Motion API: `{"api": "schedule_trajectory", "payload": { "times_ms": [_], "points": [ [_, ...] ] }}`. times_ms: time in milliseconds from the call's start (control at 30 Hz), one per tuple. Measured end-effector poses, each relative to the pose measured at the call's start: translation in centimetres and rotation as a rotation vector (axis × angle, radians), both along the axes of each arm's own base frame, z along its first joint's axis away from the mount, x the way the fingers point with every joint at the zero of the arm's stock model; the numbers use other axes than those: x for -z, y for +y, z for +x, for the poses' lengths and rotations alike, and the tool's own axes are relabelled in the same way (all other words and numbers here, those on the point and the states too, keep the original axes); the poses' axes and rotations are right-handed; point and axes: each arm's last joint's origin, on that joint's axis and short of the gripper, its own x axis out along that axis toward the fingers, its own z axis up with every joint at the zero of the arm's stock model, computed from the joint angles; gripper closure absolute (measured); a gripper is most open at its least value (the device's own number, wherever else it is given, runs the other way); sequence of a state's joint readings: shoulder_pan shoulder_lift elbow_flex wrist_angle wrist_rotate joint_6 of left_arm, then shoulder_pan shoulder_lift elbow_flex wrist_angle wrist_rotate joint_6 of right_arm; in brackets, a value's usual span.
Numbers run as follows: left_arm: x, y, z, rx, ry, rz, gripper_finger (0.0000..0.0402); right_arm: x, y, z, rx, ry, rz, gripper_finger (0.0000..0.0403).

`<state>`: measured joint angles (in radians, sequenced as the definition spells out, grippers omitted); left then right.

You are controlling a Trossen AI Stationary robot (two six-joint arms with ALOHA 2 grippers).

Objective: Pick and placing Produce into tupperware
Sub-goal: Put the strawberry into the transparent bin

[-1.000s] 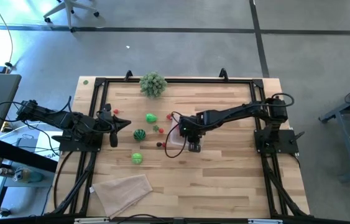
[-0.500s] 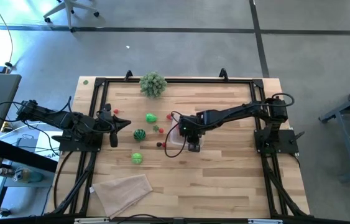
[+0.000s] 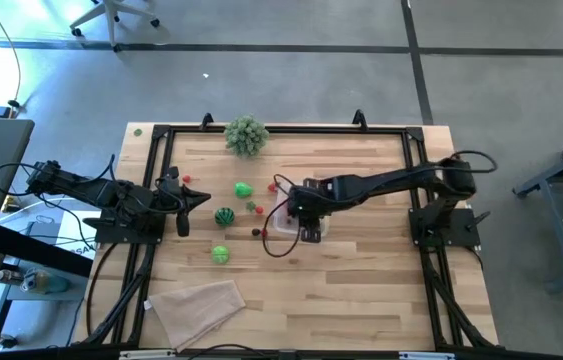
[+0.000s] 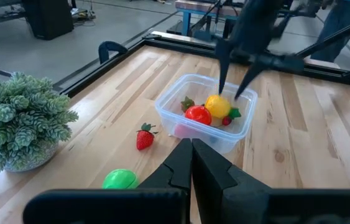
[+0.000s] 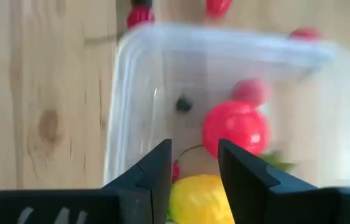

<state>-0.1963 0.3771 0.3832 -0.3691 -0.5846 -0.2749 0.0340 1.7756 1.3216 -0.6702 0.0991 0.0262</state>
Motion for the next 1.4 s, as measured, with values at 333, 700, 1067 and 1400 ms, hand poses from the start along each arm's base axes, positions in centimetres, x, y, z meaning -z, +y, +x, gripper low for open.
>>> {"api": "schedule_trajectory", "payload": {
  "times_ms": [333,700,1067,1400],
  "points": [
    [0.0,0.0,0.0,0.001,0.000,0.000,0.0401,-6.9,4.3,-5.3,0.074,-0.257,-0.198,0.0281],
    [0.0,0.0,0.0,0.001,0.000,0.000,0.0401,-3.4,4.3,-13.8,0.163,-0.518,-0.089,0.0281],
    [0.0,0.0,0.0,0.000,0.000,0.000,0.0401,0.1,-0.3,-18.5,0.094,-0.624,-0.150,0.0281],
    [0.0,0.0,0.0,0.001,0.000,0.000,0.0401,-3.2,-3.0,-17.8,-0.065,-0.751,-0.068,0.0281]
  ]
}}
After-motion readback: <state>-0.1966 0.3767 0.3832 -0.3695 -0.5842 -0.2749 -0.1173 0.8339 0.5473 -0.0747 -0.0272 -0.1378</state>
